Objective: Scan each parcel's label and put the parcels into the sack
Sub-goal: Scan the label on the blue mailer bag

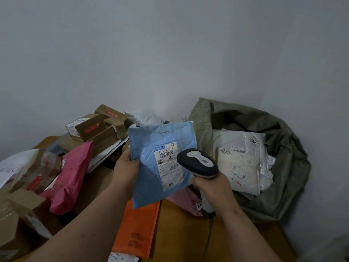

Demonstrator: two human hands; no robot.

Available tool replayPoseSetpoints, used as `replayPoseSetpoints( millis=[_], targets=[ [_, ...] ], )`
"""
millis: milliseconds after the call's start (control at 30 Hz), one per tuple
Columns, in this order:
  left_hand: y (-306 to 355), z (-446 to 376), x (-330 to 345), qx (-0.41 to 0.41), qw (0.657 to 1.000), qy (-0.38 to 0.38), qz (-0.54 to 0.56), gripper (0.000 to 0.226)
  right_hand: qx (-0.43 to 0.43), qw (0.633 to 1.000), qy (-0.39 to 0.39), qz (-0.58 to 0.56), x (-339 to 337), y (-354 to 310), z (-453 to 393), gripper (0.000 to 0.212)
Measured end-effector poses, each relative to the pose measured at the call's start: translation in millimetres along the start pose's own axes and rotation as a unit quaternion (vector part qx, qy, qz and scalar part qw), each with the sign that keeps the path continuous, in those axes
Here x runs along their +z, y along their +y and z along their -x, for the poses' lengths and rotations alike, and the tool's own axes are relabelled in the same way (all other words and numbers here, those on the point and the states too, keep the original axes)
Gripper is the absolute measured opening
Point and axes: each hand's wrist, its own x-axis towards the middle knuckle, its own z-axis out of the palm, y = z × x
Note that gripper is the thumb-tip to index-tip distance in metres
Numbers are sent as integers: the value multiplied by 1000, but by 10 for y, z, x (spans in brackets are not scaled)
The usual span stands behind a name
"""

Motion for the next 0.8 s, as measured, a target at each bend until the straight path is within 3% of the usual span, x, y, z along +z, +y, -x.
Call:
replayPoseSetpoints(
  millis=[100, 233, 400, 467, 600, 800],
  targets=[
    [-58, -16, 64, -16, 999, -28, 0, 33, 14, 999, 1, -31, -135, 59, -42, 39],
    [-137, -56, 199, -56, 996, -69, -1, 39, 117, 989, 17, -94, -236, 215, -83, 27],
    [-150, -178, 337, -75, 992, -97, -18, 41, 141, 981, 53, -121, -241, 281, -112, 47],
    [-142, -243, 396, -77, 990, -113, -33, 36, 134, 980, 82, -121, -243, 291, -145, 50],
    [-186, -379, 571, -63, 981, -157, -98, 27, 95, 970, 174, -144, -343, 360, -216, 26],
    [-381, -406, 1014, -47, 958, -245, -138, 62, 93, 930, 300, -189, -665, 492, -305, 28]
  ],
)
